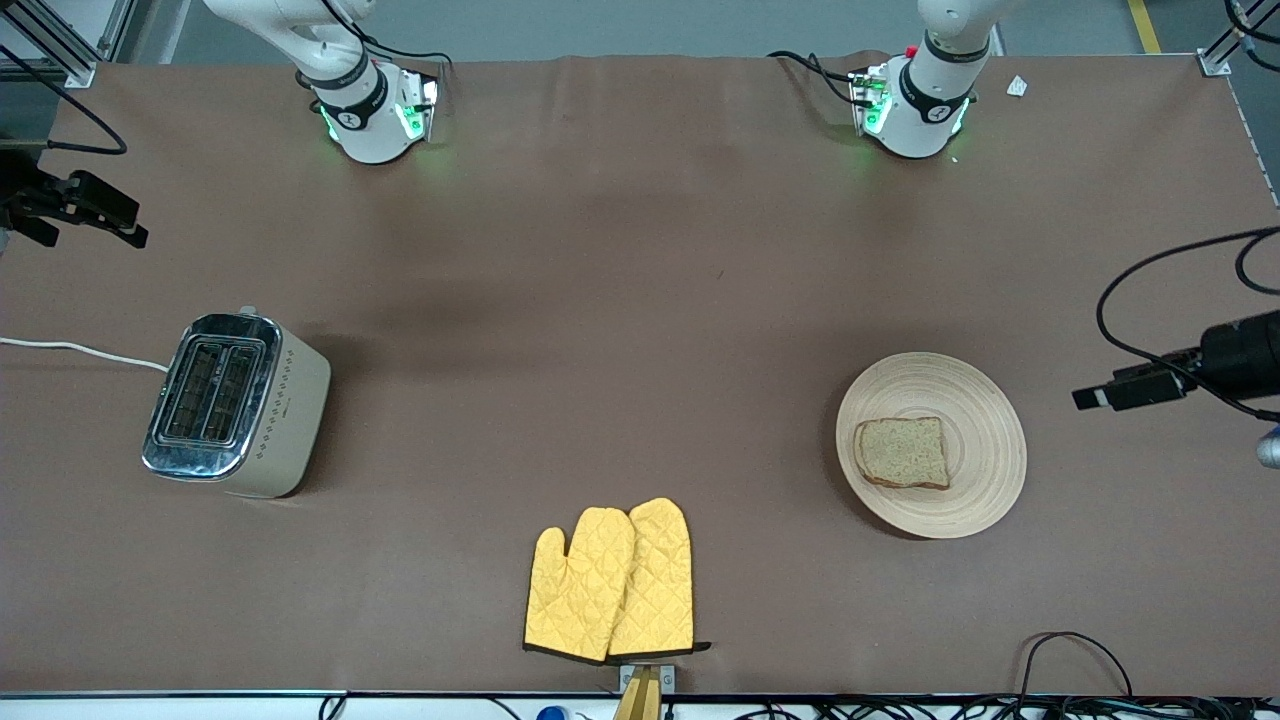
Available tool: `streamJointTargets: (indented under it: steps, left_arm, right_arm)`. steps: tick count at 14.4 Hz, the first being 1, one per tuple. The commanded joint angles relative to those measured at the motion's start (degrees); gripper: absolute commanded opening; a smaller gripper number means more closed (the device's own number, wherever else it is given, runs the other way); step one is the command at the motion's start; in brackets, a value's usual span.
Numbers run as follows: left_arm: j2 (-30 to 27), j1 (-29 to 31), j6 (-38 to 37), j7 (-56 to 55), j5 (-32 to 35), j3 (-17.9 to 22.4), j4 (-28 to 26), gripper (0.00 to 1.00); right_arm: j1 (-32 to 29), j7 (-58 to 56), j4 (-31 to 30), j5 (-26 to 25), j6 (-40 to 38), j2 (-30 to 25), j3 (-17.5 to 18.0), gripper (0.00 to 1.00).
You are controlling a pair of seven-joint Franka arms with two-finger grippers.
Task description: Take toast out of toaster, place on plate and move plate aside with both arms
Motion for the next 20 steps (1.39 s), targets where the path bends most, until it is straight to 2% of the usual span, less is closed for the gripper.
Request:
streamJointTargets:
  steps: [1,3,4,5,8,10,12,17,20]
  left_arm:
    - [-5.64,0.54,-2.04,-2.3,5.36,-2.67,-1.62,1.0]
    - [-8.45,-0.86,-3.7,-1.34,8.53,-2.68,-1.71,1.0]
    - [-10.12,-4.17,-4.76,-0.99,10.89,-0.59,-1.89,1.0]
    - [-11.97,-8.91,-5.72,-0.38,13.01,4.3,-1.89,1.0]
    - [-15.67,-23.5,-8.44,4.71,13.29,18.46,-2.06,1.0]
    - [-18.03,-29.4,-11.61,9.19,12.68,24.54,-3.81,1.0]
    - [-21.63,-35.21,-11.54,9.65,12.5,29.38,-7.67,1.0]
    - [-28.24,-36.9,-8.46,14.66,11.88,30.45,-15.59,1.0]
    - [-27.9,-36.2,-9.25,17.02,12.06,30.46,-14.46,1.0]
  right_arm:
    - [-0.55,0.51,-0.84,0.3,-0.36,-1.2,0.55,1.0]
    - [-0.55,0.51,-0.84,0.3,-0.45,-1.2,0.55,1.0]
    - [-0.46,0.51,-0.84,0.3,-0.45,-1.2,0.55,1.0]
    - [-0.46,0.51,-0.93,0.3,-0.45,-1.2,0.55,1.0]
    - [-0.46,0.51,-0.84,0.39,-0.45,-1.2,0.55,1.0]
    - [-0.46,0.51,-0.84,0.48,-0.36,-1.2,0.64,1.0]
    - [-0.37,0.59,-0.84,0.48,-0.45,-1.2,0.64,1.0]
    - [-0.37,0.59,-0.93,0.48,-0.37,-1.2,0.64,1.0]
    - [-0.46,0.59,-0.84,0.48,-0.36,-1.2,0.64,1.0]
